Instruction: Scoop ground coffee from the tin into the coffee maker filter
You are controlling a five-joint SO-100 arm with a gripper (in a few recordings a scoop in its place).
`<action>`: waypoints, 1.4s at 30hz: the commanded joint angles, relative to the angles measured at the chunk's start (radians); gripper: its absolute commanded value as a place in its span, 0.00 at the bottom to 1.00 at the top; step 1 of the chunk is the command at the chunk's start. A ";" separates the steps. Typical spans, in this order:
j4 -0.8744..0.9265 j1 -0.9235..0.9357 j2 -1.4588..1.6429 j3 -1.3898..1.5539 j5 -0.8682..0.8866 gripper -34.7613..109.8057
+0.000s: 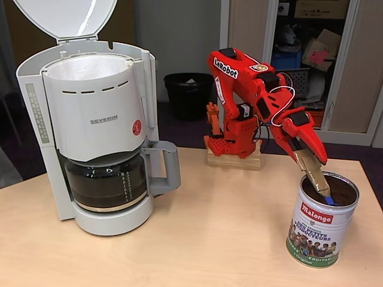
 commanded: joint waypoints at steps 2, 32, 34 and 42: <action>-0.026 -0.003 -0.012 -0.026 0.011 0.38; -0.126 0.084 0.029 -0.029 0.044 0.24; -0.075 0.094 0.026 -0.072 0.046 0.24; 0.110 0.100 -0.017 -0.206 0.009 0.24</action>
